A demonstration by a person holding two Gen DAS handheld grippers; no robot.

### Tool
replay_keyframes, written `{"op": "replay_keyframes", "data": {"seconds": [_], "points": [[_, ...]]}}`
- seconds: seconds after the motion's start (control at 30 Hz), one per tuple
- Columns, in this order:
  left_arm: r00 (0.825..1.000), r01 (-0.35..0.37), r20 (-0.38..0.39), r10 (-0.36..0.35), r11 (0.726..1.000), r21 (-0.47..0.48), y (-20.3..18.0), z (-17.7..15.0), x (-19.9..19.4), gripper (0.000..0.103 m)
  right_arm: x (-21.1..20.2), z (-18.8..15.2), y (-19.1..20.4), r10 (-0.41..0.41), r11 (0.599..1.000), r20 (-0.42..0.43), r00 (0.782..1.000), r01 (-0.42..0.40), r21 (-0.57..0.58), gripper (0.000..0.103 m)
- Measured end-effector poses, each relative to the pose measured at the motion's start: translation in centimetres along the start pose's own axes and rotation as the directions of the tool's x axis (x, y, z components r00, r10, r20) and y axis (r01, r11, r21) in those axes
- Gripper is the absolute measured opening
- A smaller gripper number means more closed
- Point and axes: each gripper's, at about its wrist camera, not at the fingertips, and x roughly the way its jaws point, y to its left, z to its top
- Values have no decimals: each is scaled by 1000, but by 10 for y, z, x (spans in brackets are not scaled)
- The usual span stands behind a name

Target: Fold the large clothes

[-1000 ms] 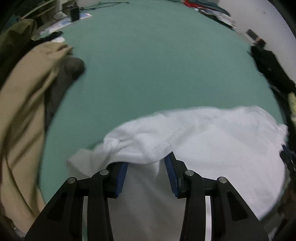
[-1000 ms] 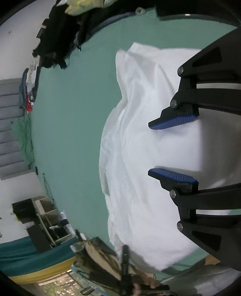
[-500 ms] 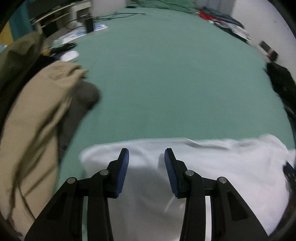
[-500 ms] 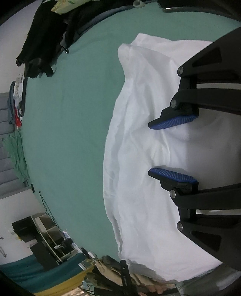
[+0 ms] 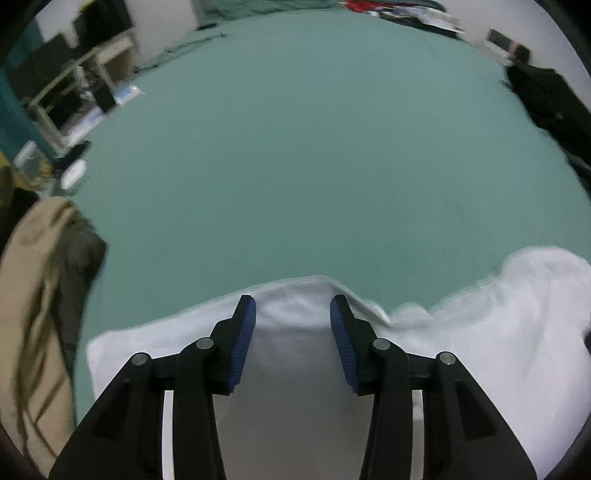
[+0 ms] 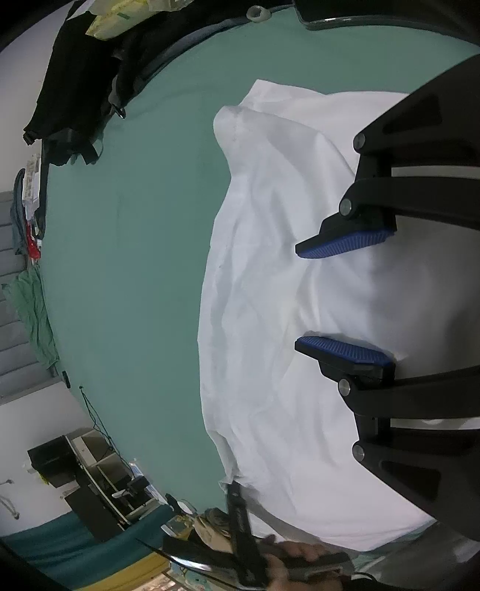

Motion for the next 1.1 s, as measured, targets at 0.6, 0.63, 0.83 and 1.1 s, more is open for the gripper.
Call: {"op": "replay_keyframes", "data": {"seconds": [0.6, 0.63, 0.83, 1.1], "points": [[993, 114, -42, -112, 993, 36, -70, 1, 1, 45, -15, 0, -27, 4, 995, 22, 1000, -6, 96, 44], [993, 116, -22, -116, 993, 28, -68, 4, 4, 46, -15, 0, -28, 4, 995, 19, 1000, -5, 96, 44], [997, 67, 30, -66, 997, -32, -47, 20, 2, 47, -12, 2, -31, -18, 996, -15, 1000, 19, 82, 44], [993, 17, 118, -5, 995, -99, 12, -10, -56, 47, -36, -1, -31, -42, 994, 56, 998, 36, 100, 66]]}}
